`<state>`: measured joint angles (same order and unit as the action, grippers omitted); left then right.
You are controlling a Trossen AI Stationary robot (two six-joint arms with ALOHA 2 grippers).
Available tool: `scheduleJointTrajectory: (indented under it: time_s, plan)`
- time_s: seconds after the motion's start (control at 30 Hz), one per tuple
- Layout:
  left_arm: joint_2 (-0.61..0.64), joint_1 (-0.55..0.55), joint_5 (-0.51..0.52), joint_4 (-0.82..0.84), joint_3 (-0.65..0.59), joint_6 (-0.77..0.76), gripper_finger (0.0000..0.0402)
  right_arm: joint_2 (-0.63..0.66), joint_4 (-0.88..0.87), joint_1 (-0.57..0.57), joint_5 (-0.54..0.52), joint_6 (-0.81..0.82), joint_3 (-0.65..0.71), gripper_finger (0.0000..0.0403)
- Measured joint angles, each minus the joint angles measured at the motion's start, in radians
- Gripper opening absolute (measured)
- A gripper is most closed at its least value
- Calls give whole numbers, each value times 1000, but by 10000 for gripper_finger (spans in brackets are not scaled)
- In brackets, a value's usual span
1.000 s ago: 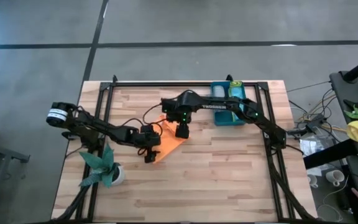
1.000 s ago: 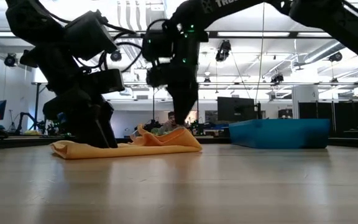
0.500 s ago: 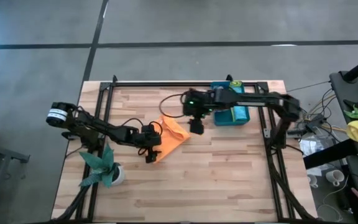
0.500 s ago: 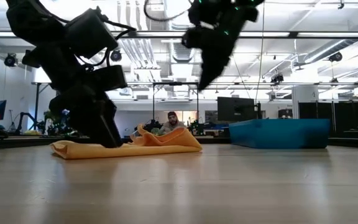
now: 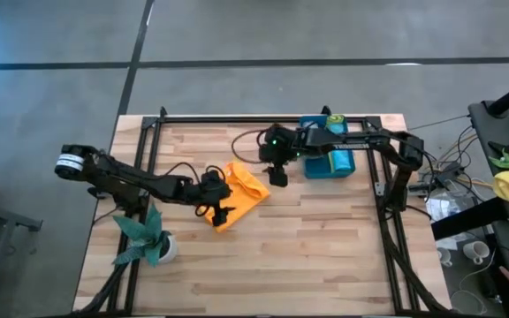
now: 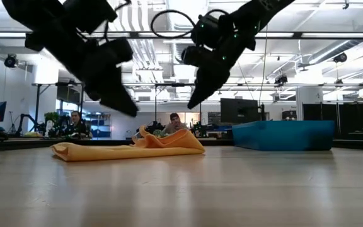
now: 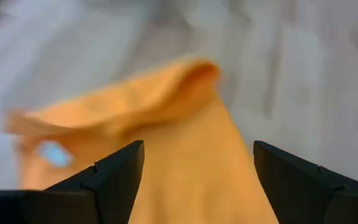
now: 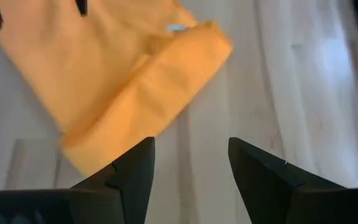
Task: Roll microfiber towels into tight, uniform cylinder then place into a basket
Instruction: Roll the orange towel
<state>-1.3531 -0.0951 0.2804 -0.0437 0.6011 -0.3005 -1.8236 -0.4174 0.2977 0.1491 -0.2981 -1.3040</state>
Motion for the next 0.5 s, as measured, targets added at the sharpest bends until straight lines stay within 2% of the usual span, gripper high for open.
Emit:
scheduleJointTrajectory:
  time_s: [0.13, 0.23, 0.4, 0.5]
  plan:
    - [-2, 1, 133, -25, -8, -56, 285, -58, 21, 22, -13, 5, 6, 201]
    - [-75, 4, 177, -111, -18, 11, 285, -90, 45, 26, -10, 6, 0, 201]
    - [-175, 11, 270, -97, 4, 112, 285, -111, 49, -8, 67, -56, -16, 201]
    - [-193, 51, 318, -31, 16, 11, 285, -114, 56, -42, 75, -67, -9, 201]
